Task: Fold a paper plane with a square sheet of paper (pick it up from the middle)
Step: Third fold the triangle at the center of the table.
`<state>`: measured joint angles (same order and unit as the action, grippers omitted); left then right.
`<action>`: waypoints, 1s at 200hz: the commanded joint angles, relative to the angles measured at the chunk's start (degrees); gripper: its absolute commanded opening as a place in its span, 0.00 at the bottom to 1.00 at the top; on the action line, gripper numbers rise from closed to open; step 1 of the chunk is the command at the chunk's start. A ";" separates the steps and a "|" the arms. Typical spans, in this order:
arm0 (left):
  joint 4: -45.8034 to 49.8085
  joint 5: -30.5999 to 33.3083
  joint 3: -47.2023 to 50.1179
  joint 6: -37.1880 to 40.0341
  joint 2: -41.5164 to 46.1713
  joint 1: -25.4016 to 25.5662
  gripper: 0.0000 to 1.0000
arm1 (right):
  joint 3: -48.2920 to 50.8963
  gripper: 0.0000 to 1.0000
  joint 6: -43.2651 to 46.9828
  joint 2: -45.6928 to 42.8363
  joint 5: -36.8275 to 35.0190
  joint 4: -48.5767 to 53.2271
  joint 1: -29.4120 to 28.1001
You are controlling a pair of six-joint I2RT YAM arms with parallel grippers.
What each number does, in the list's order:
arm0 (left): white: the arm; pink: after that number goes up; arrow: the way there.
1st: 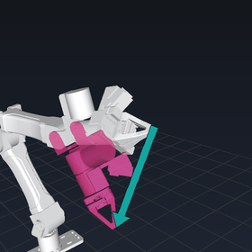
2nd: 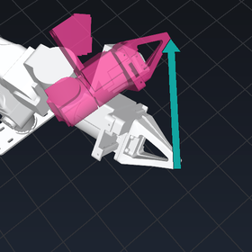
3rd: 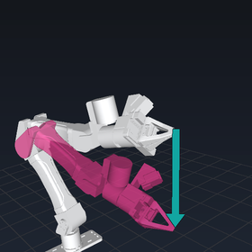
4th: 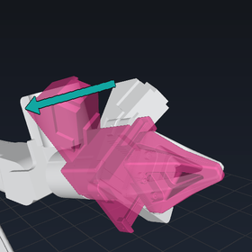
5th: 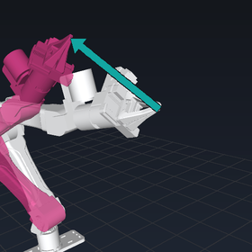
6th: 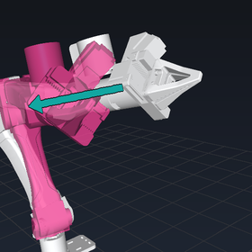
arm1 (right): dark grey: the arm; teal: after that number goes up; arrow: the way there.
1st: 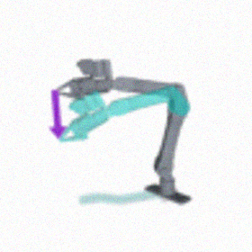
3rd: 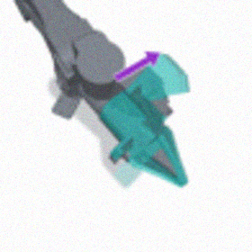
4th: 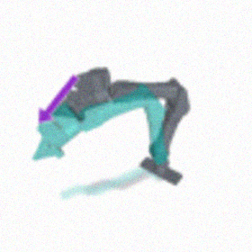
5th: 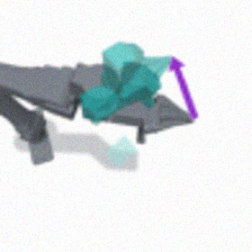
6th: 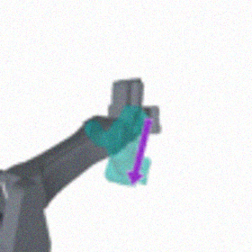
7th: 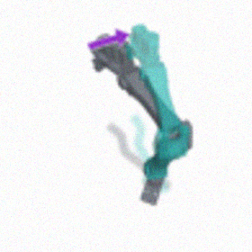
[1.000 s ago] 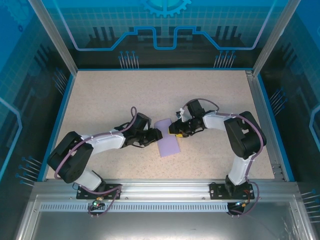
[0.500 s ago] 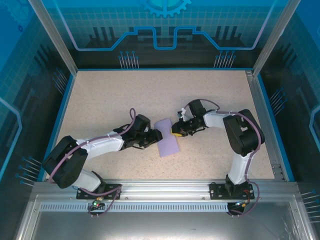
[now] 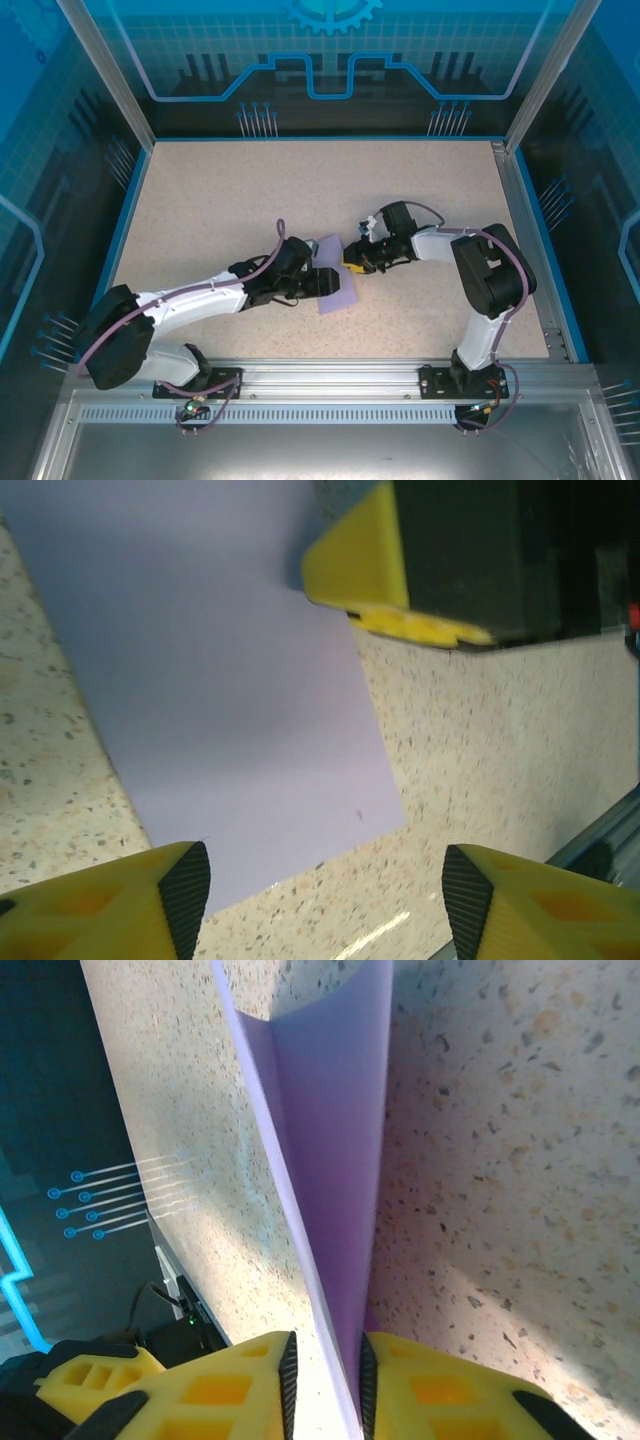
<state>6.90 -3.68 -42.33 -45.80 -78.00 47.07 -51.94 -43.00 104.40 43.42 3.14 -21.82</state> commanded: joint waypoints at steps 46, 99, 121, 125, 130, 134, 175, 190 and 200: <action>13.67 24.69 -10.53 14.31 -8.25 16.41 0.70 | -5.71 0.28 3.94 0.98 3.42 6.46 0.16; 18.95 36.69 -16.65 12.87 -17.79 21.39 0.70 | -6.97 0.28 4.85 1.24 4.51 8.90 0.12; 17.78 39.90 -16.30 12.56 -19.21 21.33 0.70 | -7.03 0.29 5.03 1.42 3.89 9.63 0.05; 17.72 40.36 -16.37 12.51 -19.61 21.35 0.70 | -7.18 0.29 5.08 1.54 3.61 9.96 0.06; 17.87 40.71 -16.65 12.76 -20.03 21.36 0.70 | -7.23 0.29 5.12 1.59 3.35 10.11 0.11; 18.04 40.89 -16.93 12.90 -20.39 21.33 0.70 | -7.23 0.29 5.12 1.59 3.19 10.12 0.11; 17.19 40.78 -17.88 13.38 -21.37 21.33 0.68 | -7.42 0.29 5.10 1.49 2.81 10.23 0.14; 17.41 41.03 -17.88 12.89 -21.40 21.33 0.66 | -7.48 0.29 5.62 1.48 2.91 10.69 0.14; 17.53 41.66 -17.65 12.37 -21.38 21.35 0.63 | -7.63 0.29 5.95 1.59 3.12 11.01 0.16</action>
<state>23.70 35.05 -58.81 -33.01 -98.65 68.42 -57.89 -38.50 105.01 45.56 11.81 -21.82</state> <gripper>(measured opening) 0.659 0.293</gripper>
